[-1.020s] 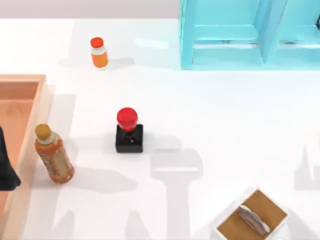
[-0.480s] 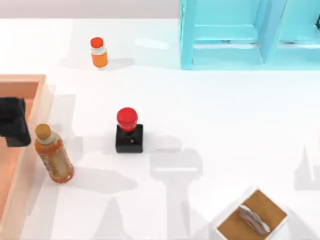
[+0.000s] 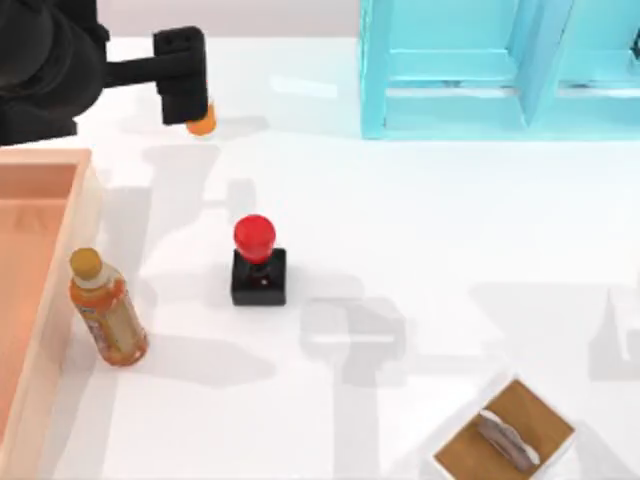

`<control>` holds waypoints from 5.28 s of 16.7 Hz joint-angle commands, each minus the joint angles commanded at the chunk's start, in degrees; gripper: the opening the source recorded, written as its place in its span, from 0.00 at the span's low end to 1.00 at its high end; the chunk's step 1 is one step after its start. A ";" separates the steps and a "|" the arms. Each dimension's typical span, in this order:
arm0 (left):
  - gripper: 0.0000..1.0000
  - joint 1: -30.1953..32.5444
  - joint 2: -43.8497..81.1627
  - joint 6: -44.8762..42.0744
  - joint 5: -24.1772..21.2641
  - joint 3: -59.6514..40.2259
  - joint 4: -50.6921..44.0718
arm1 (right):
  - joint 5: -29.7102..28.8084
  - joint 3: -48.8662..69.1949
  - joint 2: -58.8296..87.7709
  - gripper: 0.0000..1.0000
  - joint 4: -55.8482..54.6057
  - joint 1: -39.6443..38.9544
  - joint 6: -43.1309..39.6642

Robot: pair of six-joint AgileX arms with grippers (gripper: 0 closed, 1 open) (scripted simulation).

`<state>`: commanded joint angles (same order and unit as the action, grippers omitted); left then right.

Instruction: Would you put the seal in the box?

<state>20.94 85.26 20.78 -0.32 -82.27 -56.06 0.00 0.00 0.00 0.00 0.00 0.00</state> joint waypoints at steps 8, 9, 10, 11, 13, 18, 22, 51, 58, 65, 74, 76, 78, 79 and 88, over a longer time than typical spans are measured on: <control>1.00 8.54 33.01 7.24 0.00 -29.65 -22.55 | 0.00 0.00 0.00 1.00 0.00 0.00 0.00; 1.00 9.10 35.24 7.72 0.07 -31.55 -24.20 | 0.00 0.00 0.00 1.00 0.00 0.00 0.00; 1.00 9.52 36.90 8.08 0.12 -32.91 -25.44 | 0.00 0.00 0.00 1.00 0.00 0.00 0.00; 1.00 9.79 37.95 8.32 0.15 -33.74 -26.25 | 0.00 0.00 0.00 1.00 0.00 0.00 0.00; 1.00 9.91 38.42 8.42 0.17 -34.07 -26.61 | 0.00 0.00 0.00 1.00 0.00 0.00 0.00; 1.00 9.68 38.47 8.30 0.15 -33.02 -25.53 | 0.00 0.00 0.00 1.00 0.00 0.00 0.00; 1.00 9.70 39.10 8.21 0.16 -25.50 -17.38 | 0.00 0.00 0.00 1.00 0.00 0.00 0.00; 0.00 9.75 40.37 8.24 0.15 -14.36 -4.95 | 0.00 0.00 0.00 1.00 0.00 0.00 0.00; 0.00 10.18 40.45 7.95 0.16 -18.53 -9.25 | 0.00 0.00 0.00 1.00 0.00 0.00 0.00; 0.00 9.92 38.68 8.35 0.15 -33.30 -25.75 | 0.00 0.00 0.00 1.00 0.00 0.00 0.00; 0.00 6.14 35.73 4.46 0.19 -31.41 -26.64 | 0.00 0.00 0.00 1.00 0.00 0.00 0.00; 0.00 0.89 33.02 -0.72 0.21 -28.83 -26.73 | 0.00 0.00 0.00 1.00 0.00 0.00 0.00; 0.00 -6.51 30.34 -8.01 0.22 -26.28 -26.79 | 0.00 0.00 0.00 1.00 0.00 0.00 0.00; 0.00 -10.75 29.06 -12.20 0.22 -25.07 -26.82 | 0.00 0.00 0.00 1.00 0.00 0.00 0.00; 0.00 -36.64 17.23 -37.83 0.25 -13.90 -26.95 | 0.00 0.00 0.00 1.00 0.00 0.00 0.00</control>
<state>-15.70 102.49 -17.05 -0.06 -96.17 -83.01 0.00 0.00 0.00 0.00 0.00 0.00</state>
